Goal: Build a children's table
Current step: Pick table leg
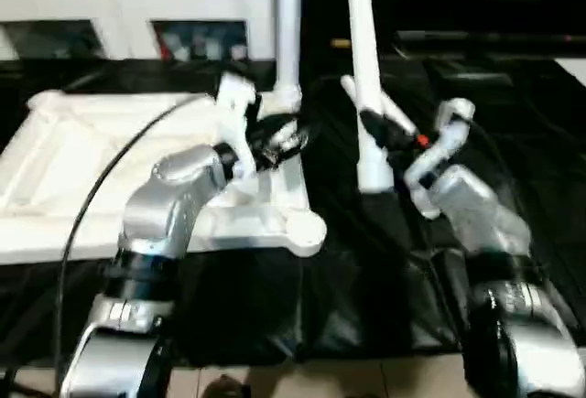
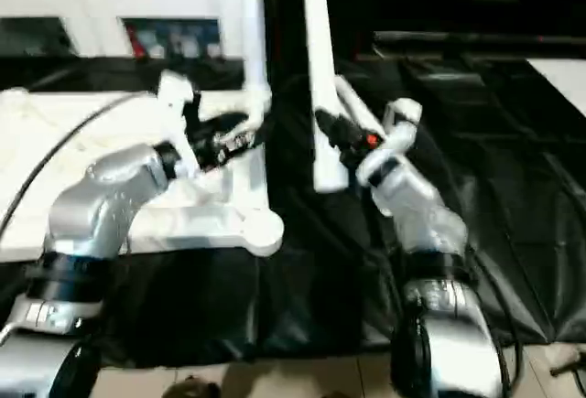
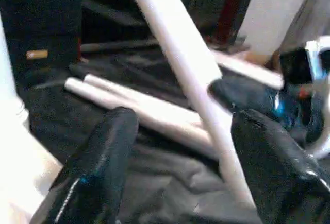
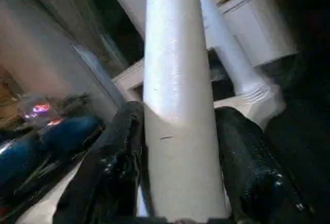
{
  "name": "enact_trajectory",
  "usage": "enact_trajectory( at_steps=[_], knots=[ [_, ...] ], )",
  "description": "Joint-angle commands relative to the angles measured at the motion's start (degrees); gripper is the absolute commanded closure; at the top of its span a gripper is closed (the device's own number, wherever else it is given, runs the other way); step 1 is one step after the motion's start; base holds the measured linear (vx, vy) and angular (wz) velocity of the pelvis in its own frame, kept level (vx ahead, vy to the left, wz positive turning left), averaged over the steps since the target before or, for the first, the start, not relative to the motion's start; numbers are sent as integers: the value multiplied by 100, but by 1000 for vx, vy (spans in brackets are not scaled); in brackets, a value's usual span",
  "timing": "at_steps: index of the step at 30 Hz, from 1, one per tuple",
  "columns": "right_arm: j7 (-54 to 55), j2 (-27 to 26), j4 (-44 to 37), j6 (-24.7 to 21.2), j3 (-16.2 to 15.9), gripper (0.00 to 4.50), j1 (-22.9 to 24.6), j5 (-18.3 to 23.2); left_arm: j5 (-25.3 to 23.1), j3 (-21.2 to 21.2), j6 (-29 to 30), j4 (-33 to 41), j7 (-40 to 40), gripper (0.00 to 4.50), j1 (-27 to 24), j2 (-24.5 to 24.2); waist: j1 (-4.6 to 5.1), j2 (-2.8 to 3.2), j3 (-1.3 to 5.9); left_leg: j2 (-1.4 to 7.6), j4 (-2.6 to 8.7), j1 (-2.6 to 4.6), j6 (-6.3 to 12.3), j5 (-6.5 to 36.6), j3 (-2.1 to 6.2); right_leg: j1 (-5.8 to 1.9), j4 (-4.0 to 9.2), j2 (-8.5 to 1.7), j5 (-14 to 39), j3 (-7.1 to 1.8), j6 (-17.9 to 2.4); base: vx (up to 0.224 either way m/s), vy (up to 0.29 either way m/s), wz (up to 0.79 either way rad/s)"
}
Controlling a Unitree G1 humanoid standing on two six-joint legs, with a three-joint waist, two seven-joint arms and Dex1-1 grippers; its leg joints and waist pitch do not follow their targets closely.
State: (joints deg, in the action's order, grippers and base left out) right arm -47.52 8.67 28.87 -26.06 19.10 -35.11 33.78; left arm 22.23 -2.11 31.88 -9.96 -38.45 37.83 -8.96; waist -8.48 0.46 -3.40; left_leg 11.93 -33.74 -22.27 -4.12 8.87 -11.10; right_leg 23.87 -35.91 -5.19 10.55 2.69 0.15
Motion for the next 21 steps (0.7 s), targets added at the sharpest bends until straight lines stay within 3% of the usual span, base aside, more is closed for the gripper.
enact_trajectory(
  at_steps=[1, 4, 10, 15, 18, 19, 20, 21],
  knots=[
    [-469, 7, -729, -367, -102, 269, 186, 527, 473, -161, 362, 179, 41, 87, 198, 177, -23, -5, 437, 86, 353, 141, 125, 1411, 31, -299, 427, -211, 951, -142, -1291, 0, 0, 0],
    [-691, -11, -1267, -615, -223, 269, 459, 850, 869, -419, 698, 220, 224, 56, 300, 469, -44, -13, 435, 75, 370, 102, 91, 1380, 55, -310, 448, -233, 1103, -137, -1201, 0, 0, 0],
    [-795, -8, -1729, -916, -379, 269, 742, 971, 1145, -514, 1033, 261, 388, 31, 338, 661, -20, -42, 435, 51, 382, 78, 46, 1236, 72, -321, 487, -233, 1270, -141, -960, 0, 0, 0],
    [-791, 1, -1810, -966, -458, 269, 805, 930, 1199, -484, 1132, 299, 396, 29, 326, 690, -18, -33, 453, 52, 367, 71, 64, 1062, 73, -317, 460, -225, 958, -132, -1035, 0, 0, 0],
    [-666, 4, -1922, -899, -731, 269, 866, 686, 1367, -537, 1282, 399, 461, 29, 330, 779, -12, -32, 448, 55, 368, 71, 48, 1033, 74, -325, 449, -227, 883, -132, -1036, 0, 0, 0],
    [-485, -10, -1995, -760, -1003, 269, 878, 388, 1528, -602, 1481, 478, 591, 29, 361, 837, -6, -30, 443, 60, 368, 74, 31, 1035, 70, -317, 449, -228, 859, -137, -1059, 0, 0, 0],
    [-481, -10, -1996, -756, -1009, 269, 877, 380, 1530, -602, 1486, 479, 594, 29, 361, 838, -6, -33, 448, 51, 361, 74, 24, 1008, 68, -320, 445, -224, 825, -135, -1069, 0, 0, 0],
    [-365, -26, -1979, -629, -1117, 269, 852, 193, 1546, -608, 1600, 487, 688, 58, 378, 845, 2, -36, 441, 48, 366, 66, 21, 1022, 70, -322, 453, -221, 807, -138, -1048, 0, 0, 0]
  ],
)
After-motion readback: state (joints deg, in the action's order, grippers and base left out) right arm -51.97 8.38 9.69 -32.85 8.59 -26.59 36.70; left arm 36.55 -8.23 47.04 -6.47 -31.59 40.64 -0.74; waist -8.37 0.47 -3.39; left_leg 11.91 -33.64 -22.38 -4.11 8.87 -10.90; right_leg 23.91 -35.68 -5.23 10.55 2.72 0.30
